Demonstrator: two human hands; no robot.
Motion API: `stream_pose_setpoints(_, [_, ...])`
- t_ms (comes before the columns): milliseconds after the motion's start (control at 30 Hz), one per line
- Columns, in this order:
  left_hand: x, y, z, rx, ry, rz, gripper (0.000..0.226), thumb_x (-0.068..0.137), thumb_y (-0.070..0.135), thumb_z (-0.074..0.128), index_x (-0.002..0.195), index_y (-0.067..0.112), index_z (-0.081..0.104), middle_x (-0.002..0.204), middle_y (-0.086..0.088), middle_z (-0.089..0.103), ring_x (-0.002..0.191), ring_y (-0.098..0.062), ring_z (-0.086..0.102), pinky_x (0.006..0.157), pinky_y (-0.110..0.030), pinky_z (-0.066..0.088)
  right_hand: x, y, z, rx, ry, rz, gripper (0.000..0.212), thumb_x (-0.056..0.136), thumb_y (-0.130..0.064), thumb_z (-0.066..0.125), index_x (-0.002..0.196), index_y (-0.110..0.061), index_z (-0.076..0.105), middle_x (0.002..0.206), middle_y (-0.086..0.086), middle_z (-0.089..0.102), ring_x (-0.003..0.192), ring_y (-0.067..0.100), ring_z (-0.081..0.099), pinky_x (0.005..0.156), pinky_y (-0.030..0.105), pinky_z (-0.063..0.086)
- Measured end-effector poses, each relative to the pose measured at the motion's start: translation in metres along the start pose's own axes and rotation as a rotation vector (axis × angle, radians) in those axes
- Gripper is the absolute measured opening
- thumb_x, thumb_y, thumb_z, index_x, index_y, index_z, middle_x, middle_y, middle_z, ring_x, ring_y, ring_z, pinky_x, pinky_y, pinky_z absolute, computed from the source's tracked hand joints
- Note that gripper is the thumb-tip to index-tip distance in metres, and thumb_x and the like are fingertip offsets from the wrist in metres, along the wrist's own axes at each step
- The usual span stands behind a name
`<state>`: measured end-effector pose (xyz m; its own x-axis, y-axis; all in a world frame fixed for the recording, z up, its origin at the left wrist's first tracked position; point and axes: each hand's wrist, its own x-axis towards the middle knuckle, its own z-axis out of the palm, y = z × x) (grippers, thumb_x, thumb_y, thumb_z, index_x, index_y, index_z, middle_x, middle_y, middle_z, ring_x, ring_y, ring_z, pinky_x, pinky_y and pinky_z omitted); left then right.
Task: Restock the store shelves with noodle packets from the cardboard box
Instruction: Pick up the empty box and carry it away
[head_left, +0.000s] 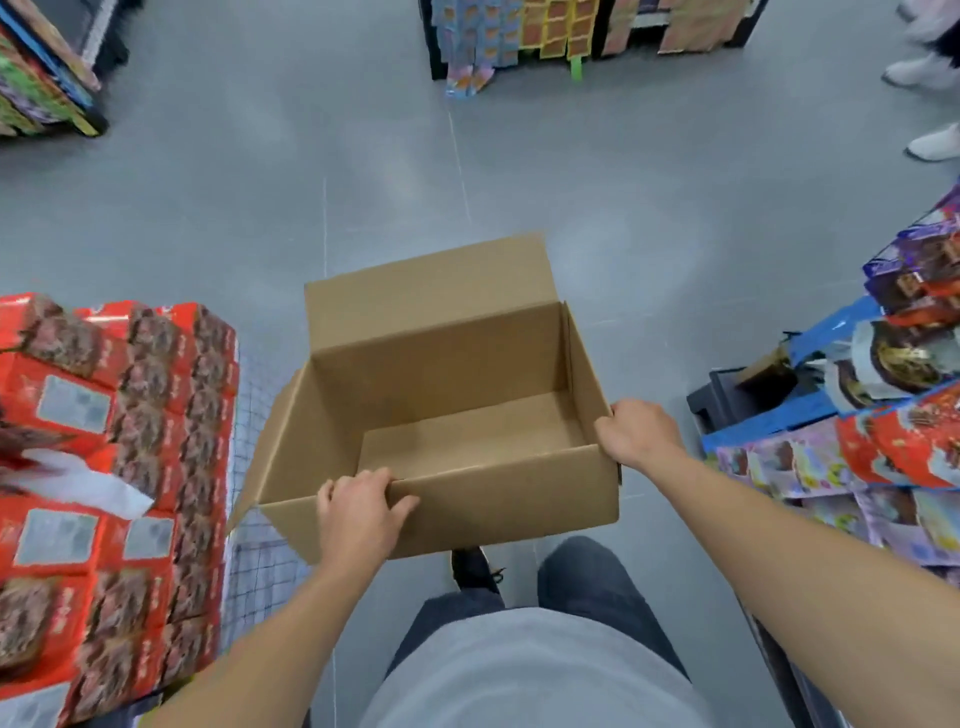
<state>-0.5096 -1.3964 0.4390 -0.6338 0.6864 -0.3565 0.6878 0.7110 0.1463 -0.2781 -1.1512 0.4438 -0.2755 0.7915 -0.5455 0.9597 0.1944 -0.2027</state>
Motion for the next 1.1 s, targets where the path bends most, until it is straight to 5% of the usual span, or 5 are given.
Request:
stream_pose_setpoints(333, [0.245, 0.123, -0.07, 0.155, 0.03, 0.263, 0.025, 0.084, 0.053, 0.061, 0.079, 0.029, 0.057, 0.08, 0.008, 0.06, 0.089, -0.02, 0.057, 0.1, -0.042, 0.034, 0.181, 0.01, -0.086, 0.292, -0.022, 0.202, 0.017, 0.08, -0.017, 0.044, 0.063, -0.015, 0.044, 0.084, 0.014, 0.06, 0.082, 0.033, 0.058, 0.056, 0.03, 0.034])
stream_pose_setpoints(467, [0.317, 0.185, -0.102, 0.192, 0.028, 0.329, 0.025, 0.083, 0.053, 0.062, 0.075, 0.03, 0.055, 0.078, 0.009, 0.059, 0.087, -0.02, 0.057, 0.1, -0.043, 0.035, 0.237, 0.02, -0.134, 0.357, -0.051, 0.262, 0.014, 0.082, -0.019, 0.044, 0.075, -0.012, 0.053, 0.092, 0.016, 0.066, 0.09, 0.034, 0.061, 0.065, 0.031, 0.04])
stream_pose_setpoints(633, [0.412, 0.267, -0.127, 0.205, 0.027, 0.441, 0.027, 0.08, 0.051, 0.065, 0.072, 0.028, 0.053, 0.074, 0.009, 0.057, 0.084, -0.022, 0.057, 0.096, -0.042, 0.034, 0.305, 0.039, -0.202, 0.472, -0.019, 0.362, 0.014, 0.078, -0.019, 0.045, 0.068, -0.011, 0.052, 0.082, 0.015, 0.065, 0.081, 0.033, 0.063, 0.054, 0.029, 0.036])
stream_pose_setpoints(1100, [0.69, 0.537, -0.162, 0.417, -0.135, 0.997, 0.029, 0.086, 0.054, 0.058, 0.096, 0.028, 0.065, 0.093, 0.005, 0.066, 0.095, -0.022, 0.058, 0.102, -0.043, 0.032, 0.472, 0.089, -0.303, 0.76, 0.069, 0.857, 0.026, 0.079, -0.025, 0.043, 0.086, -0.012, 0.064, 0.087, 0.012, 0.067, 0.078, 0.03, 0.067, 0.073, 0.034, 0.055])
